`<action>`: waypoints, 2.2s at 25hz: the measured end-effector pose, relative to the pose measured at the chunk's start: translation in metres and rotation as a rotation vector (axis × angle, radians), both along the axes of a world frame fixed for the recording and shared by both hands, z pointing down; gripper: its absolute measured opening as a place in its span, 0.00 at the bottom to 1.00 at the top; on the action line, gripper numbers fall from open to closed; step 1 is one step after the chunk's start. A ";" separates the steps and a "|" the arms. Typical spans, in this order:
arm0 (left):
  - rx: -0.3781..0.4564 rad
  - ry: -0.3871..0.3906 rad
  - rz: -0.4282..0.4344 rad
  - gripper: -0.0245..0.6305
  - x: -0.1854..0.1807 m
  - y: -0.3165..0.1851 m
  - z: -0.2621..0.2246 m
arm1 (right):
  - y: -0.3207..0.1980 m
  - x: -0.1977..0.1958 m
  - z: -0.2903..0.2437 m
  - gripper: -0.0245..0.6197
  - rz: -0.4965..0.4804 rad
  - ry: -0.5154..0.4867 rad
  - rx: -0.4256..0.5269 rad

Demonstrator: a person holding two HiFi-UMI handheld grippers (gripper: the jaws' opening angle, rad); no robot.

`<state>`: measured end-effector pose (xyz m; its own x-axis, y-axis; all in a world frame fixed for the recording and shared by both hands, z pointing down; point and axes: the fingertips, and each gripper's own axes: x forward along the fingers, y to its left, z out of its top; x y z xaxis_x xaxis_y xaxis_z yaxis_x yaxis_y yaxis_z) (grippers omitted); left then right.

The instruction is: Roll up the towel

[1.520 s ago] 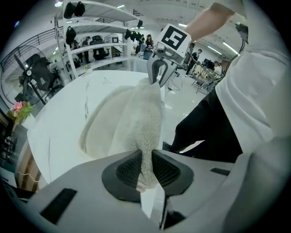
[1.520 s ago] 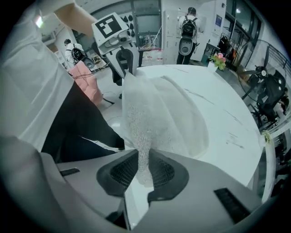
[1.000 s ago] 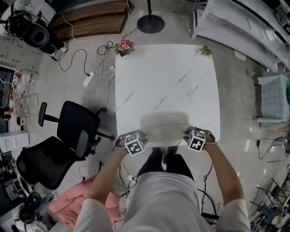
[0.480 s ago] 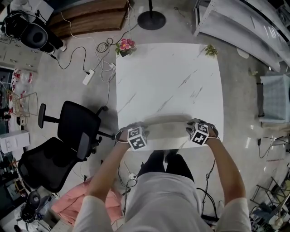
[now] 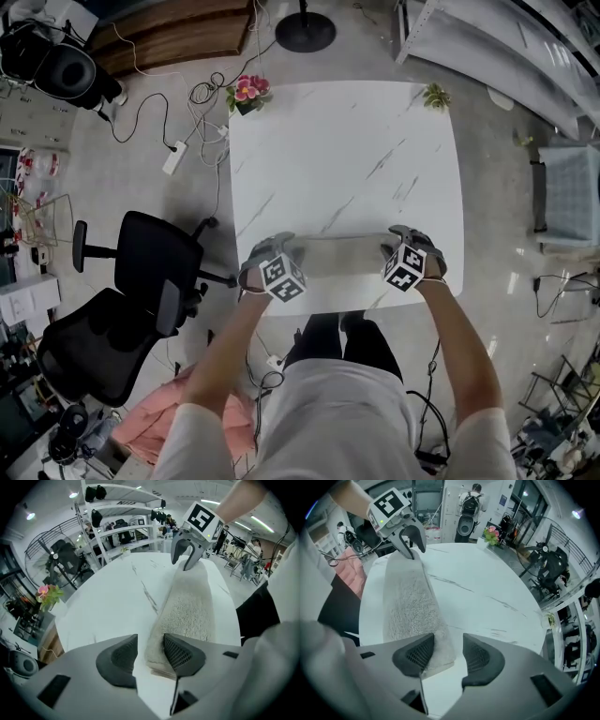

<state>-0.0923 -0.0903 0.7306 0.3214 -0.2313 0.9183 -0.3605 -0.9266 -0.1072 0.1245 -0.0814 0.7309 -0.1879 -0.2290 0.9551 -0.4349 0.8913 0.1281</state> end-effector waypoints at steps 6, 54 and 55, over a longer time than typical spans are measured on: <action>-0.019 0.029 -0.034 0.36 0.003 -0.010 0.008 | -0.008 0.005 0.006 0.37 0.066 -0.032 0.007; 0.255 0.683 -0.569 0.06 0.019 0.192 -0.311 | 0.183 0.027 -0.356 0.07 0.412 -0.690 0.513; 0.263 0.689 -0.574 0.06 0.023 0.201 -0.314 | 0.191 0.030 -0.359 0.07 0.405 -0.697 0.517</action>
